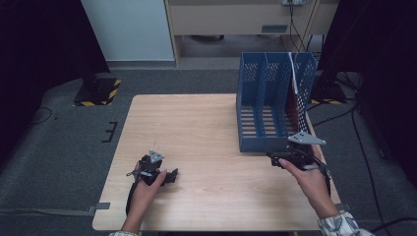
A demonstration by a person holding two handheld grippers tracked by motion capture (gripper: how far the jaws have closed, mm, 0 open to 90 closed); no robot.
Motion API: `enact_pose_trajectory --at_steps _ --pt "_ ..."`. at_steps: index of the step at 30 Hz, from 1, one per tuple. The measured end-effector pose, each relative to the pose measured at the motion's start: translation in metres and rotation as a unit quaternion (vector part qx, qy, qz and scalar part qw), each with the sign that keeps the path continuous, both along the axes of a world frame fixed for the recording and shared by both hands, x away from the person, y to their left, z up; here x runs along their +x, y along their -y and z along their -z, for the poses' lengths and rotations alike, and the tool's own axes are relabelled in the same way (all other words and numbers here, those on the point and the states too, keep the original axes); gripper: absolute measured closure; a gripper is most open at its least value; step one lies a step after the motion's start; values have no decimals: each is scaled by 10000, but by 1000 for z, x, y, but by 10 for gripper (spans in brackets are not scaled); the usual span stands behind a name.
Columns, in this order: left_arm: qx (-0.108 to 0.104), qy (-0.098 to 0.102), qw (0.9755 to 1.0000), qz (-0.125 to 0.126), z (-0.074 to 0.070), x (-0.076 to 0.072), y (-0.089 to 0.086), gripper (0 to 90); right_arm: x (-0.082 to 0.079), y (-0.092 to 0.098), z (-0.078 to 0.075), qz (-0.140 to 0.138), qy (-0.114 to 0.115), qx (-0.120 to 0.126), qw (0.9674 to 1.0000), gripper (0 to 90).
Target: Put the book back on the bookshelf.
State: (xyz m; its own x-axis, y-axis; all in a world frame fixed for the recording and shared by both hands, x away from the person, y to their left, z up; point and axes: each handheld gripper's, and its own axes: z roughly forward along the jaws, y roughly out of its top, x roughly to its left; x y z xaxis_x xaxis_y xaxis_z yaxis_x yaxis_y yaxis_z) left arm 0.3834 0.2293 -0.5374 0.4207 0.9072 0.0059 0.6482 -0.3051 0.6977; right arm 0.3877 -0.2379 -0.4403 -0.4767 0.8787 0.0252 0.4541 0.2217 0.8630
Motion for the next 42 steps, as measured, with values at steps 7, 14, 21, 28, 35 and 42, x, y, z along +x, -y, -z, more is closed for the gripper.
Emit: enact_pose_trajectory --at_steps 7,14,21,28,35,42 --pt "1 0 10000 -1 0 0 0 0 -6 -7 11 -156 -137 -74 9998 49" --pt "1 0 10000 -3 0 0 0 0 -13 -16 25 -345 -344 -139 9987 52" --pt "0 1 10000 -4 0 0 0 0 -19 -34 39 -617 -537 -276 9963 57" --pt "-1 1 10000 -5 0 0 0 0 -23 -54 53 -973 -690 -457 9918 63" --pt "-1 0 10000 -3 0 0 0 0 -20 -83 64 -1229 -791 -338 9887 63" --pt "1 -3 10000 1 0 0 0 0 -11 -120 71 -1430 -720 -441 9861 79"
